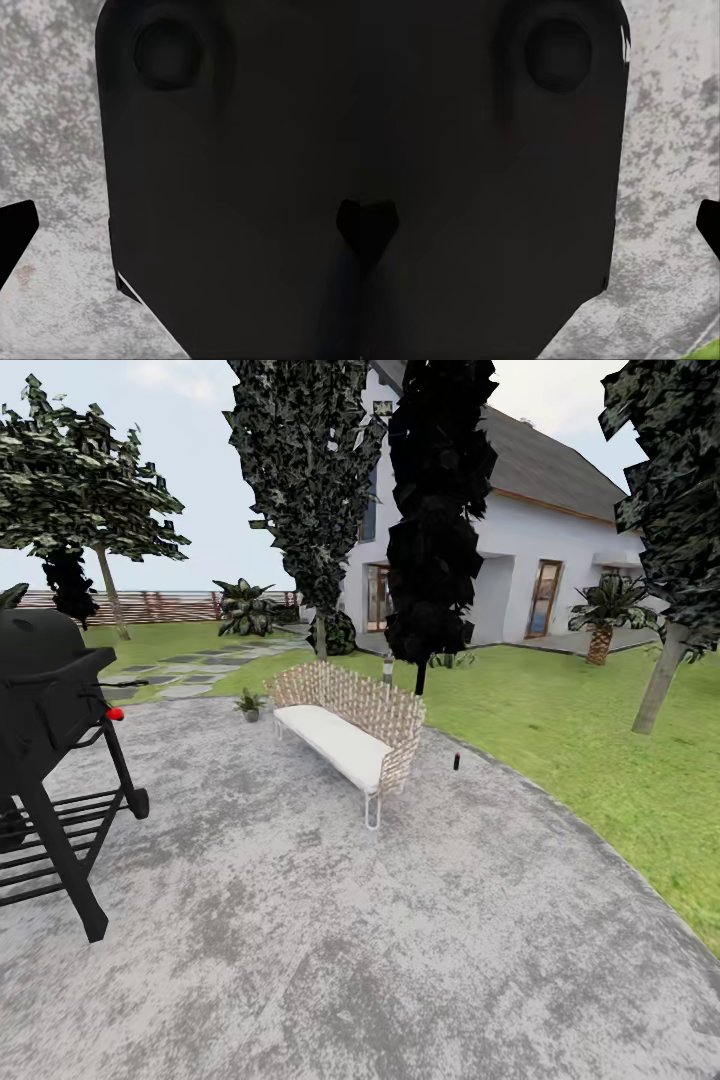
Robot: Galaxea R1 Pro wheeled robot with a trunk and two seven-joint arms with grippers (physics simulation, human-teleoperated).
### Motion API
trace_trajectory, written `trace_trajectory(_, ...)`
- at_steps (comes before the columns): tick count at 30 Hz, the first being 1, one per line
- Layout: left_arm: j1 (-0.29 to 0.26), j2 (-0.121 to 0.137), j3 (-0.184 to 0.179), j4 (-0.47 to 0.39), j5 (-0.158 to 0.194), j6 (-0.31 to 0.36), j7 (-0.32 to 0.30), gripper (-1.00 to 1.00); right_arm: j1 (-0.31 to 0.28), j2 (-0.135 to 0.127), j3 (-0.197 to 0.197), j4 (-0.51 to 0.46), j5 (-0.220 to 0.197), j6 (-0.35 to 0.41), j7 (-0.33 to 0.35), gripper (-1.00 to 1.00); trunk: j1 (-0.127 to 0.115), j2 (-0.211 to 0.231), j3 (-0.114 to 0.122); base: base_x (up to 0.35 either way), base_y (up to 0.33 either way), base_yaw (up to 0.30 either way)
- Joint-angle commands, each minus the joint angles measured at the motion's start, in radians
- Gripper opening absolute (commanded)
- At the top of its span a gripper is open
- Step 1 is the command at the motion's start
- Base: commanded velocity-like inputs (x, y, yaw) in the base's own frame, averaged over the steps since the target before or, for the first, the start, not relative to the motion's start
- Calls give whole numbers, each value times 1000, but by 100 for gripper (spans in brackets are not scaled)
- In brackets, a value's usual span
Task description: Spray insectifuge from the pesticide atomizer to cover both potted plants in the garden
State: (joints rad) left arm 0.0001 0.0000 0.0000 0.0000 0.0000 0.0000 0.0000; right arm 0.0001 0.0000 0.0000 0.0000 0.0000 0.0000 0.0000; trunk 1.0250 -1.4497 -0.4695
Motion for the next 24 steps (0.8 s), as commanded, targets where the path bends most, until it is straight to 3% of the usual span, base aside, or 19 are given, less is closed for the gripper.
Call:
trace_trajectory(1, -1, -2, -1, -6, 0, -6, -2, 100, -6, 6, -1, -6, 0, -3, -3, 100, 0, 0, 0, 0, 0, 0)
trace_trajectory(8, -6, -2, -2, -33, 0, -10, -2, 100, -8, 16, -1, -36, 0, -8, -3, 100, 0, 0, 0, 0, 0, 0)
trace_trajectory(24, -14, 10, -3, -102, -3, -20, -3, 100, -9, -6, -3, -126, 1, -39, -6, 100, 0, 0, 0, 0, 0, 0)
